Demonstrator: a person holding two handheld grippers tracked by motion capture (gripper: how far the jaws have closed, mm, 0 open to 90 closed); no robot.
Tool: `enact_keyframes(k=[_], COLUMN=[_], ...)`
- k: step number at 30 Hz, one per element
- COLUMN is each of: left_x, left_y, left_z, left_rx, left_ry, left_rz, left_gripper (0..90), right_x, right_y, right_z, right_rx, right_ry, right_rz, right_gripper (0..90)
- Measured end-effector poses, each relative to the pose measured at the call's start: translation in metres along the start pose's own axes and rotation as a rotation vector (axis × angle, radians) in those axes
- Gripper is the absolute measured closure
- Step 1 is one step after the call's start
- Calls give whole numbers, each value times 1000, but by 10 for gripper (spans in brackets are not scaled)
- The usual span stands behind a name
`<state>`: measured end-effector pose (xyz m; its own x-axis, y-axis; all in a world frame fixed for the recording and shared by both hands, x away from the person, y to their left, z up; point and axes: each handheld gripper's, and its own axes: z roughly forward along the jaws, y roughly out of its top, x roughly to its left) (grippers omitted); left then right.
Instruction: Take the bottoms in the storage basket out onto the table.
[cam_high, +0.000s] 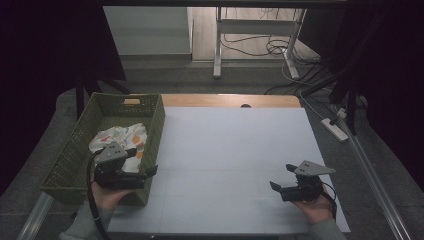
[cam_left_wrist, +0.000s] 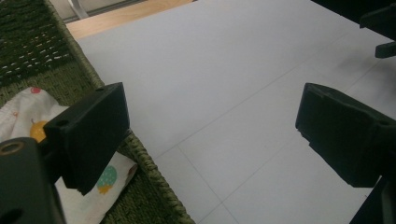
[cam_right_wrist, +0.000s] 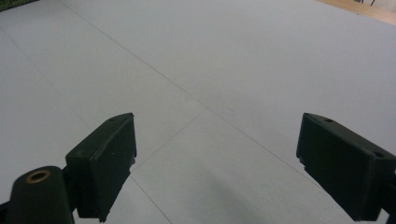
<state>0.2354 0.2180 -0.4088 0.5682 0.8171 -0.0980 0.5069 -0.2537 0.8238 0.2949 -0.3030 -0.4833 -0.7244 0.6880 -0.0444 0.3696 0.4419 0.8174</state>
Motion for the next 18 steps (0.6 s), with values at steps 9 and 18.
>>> enact_keyframes(k=[9,18], left_x=[6,16], left_y=[7,14], left_z=[-2,-2], left_rx=[-8,-8], left_ry=[17,29], left_rz=[2,-6], left_gripper=[98,100], right_x=[-1,-1], right_y=[-1,-2], right_z=[1,2], right_rx=[10,17], right_ry=[-1,-3], right_rz=[3,3], right_gripper=[125,125])
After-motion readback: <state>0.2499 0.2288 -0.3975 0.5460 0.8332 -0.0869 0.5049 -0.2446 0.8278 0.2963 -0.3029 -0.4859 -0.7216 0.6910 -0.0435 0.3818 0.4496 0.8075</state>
